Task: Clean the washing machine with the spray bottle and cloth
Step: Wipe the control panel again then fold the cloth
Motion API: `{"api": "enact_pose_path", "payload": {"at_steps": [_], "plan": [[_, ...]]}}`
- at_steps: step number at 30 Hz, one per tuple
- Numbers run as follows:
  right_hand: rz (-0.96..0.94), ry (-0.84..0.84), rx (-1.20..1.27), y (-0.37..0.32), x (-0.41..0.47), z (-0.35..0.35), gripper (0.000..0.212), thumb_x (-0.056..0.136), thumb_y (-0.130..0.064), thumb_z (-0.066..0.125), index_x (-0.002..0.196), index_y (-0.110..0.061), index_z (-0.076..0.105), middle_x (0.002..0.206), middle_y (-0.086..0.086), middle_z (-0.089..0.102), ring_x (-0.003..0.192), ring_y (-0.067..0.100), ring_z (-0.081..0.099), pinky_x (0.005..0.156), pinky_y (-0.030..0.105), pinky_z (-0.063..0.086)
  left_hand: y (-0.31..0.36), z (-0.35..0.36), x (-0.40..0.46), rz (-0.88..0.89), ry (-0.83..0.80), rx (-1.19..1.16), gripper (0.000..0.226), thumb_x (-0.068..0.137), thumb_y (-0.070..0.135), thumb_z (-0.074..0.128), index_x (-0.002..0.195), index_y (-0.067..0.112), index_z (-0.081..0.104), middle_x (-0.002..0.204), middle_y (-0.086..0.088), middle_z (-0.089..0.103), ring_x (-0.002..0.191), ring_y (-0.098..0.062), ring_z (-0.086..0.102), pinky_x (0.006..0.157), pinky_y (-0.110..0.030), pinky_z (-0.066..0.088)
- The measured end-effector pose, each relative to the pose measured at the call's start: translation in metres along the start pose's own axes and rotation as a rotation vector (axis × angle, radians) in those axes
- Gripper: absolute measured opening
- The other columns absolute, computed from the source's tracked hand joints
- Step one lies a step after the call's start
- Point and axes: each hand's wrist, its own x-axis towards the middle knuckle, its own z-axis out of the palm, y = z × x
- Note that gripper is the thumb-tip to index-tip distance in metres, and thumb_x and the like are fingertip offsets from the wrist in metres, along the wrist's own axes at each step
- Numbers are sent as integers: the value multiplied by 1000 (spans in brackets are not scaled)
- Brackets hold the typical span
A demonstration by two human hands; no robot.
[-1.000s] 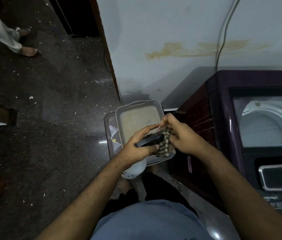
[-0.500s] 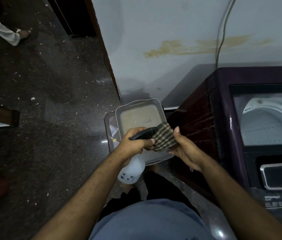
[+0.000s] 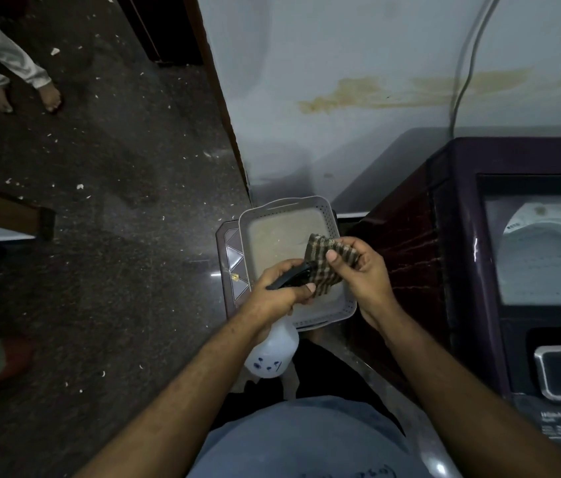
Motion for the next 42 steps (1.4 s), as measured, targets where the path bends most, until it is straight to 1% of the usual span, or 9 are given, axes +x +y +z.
{"api": "enact_pose_path", "payload": {"at_steps": [5, 9, 12, 17, 24, 27, 30, 37, 42], "plan": [[-122, -43, -327, 2, 18, 2, 15, 100, -33, 64, 109, -23, 58, 94, -4, 71, 86, 13, 70, 78, 33, 57, 3, 6, -2, 100, 49, -20, 47, 95, -5, 71, 136, 17, 64, 111, 9, 70, 91, -4, 65, 59, -5, 49], [30, 16, -454, 18, 35, 6, 17, 94, -23, 67, 102, -26, 53, 86, -8, 66, 76, 10, 65, 72, 34, 55, -5, -3, 8, 215, 207, 10, 31, 93, 5, 78, 115, 26, 72, 108, 17, 75, 104, -4, 71, 88, -17, 54], [158, 80, -482, 39, 43, 8, 21, 89, -18, 70, 97, -24, 51, 86, -10, 63, 82, 18, 63, 77, 34, 51, -4, -12, 12, 243, 324, -14, 18, 94, 10, 79, 98, 27, 73, 93, 9, 76, 85, 2, 70, 82, -24, 55], [331, 118, -287, 65, 38, 22, 22, 91, -10, 70, 98, -21, 53, 89, -1, 65, 89, 25, 67, 78, 40, 56, -8, -27, 15, 227, 377, -39, 8, 95, 12, 79, 102, 15, 77, 88, 2, 74, 83, -9, 69, 76, -29, 53], [567, 89, 147, 94, 19, 35, 22, 98, -9, 64, 117, -12, 52, 105, 7, 67, 88, 20, 69, 61, 36, 62, -26, -23, 16, 209, 352, -7, 7, 97, 6, 75, 103, 8, 76, 89, 3, 75, 81, 4, 71, 71, -13, 52], [589, 196, -31, 119, 13, 23, 28, 95, -3, 66, 119, -7, 53, 109, 11, 64, 92, 21, 65, 69, 24, 55, -32, -19, 18, 186, 338, -8, 6, 96, 7, 76, 102, 10, 76, 90, 3, 76, 84, -1, 72, 73, -17, 53], [575, 258, -368, 134, 12, 4, 35, 88, -4, 69, 120, -8, 57, 115, 14, 67, 104, 31, 66, 89, 33, 52, -35, -14, 20, 185, 314, 0, 6, 96, 6, 76, 102, 4, 77, 85, 5, 74, 76, 4, 69, 70, -15, 52], [311, -87, -379, 82, 18, 10, 27, 93, -5, 69, 120, -4, 63, 104, 4, 66, 97, 20, 65, 92, 34, 54, -37, -10, 27, 184, 256, -16, 6, 91, 11, 83, 90, 16, 79, 72, 17, 75, 74, 3, 68, 71, -20, 51], [147, -632, -259, 47, 12, 22, 43, 90, -24, 77, 129, -23, 59, 123, 6, 67, 114, 18, 67, 100, 35, 55, -26, -8, 30, 176, 281, -222, 38, 74, 11, 94, 105, -4, 79, 104, -21, 80, 100, -29, 79, 86, -34, 63]]}}
